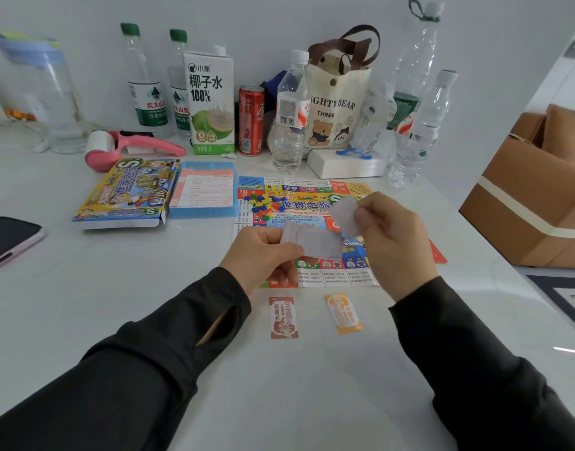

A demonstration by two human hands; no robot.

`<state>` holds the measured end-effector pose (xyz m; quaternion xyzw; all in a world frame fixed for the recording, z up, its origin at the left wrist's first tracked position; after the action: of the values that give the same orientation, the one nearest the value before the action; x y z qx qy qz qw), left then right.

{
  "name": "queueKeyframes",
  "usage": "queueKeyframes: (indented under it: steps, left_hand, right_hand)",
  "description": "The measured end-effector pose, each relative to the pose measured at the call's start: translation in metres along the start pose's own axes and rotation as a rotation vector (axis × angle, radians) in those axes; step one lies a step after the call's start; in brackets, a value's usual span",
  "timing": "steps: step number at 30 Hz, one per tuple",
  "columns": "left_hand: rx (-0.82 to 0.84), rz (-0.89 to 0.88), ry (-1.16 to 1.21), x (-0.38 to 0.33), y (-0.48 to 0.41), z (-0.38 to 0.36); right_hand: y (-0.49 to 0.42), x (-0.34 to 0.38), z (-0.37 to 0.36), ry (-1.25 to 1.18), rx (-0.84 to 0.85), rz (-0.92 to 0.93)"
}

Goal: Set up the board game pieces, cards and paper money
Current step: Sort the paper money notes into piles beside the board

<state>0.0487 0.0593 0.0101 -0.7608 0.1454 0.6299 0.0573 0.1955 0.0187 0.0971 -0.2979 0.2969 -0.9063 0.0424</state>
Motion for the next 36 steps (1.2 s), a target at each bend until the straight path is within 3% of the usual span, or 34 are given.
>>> queueKeyframes:
  steps: [4, 9, 14, 22, 28, 36]
  left_hand:
    - [-0.027, -0.013, -0.058, -0.001, 0.000, 0.003]
    - [0.043, -0.043, -0.117, -0.005, 0.003, -0.005]
    - [0.114, -0.053, -0.198, -0.002, 0.004, -0.012]
    - [0.096, -0.097, -0.300, -0.006, 0.005, -0.015]
    - [0.029, -0.200, -0.400, -0.012, 0.005, -0.012]
    - [-0.029, -0.451, -0.774, -0.032, 0.016, -0.020]
  right_hand:
    - [0.001, 0.006, -0.006, -0.049, 0.107, 0.013]
    - [0.010, 0.015, -0.028, 0.308, 0.256, 0.171]
    - [0.008, 0.010, -0.025, 0.324, 0.268, 0.104]
    - [0.009, 0.010, -0.029, 0.341, 0.328, 0.069]
    - [0.013, 0.011, -0.037, 0.416, 0.387, 0.121]
    - [0.014, 0.004, -0.044, 0.508, 0.437, 0.097]
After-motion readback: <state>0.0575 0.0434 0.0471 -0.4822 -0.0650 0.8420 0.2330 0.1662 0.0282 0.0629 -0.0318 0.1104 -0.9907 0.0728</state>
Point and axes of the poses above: each hand's wrist, its own y-axis away from the middle knuckle, its own z-axis out of the back of the hand, x = y × z, the point moved 10 cm from there along -y, towards the middle knuckle, and after that the axes turned 14 degrees about y, right-handed, at the moved point
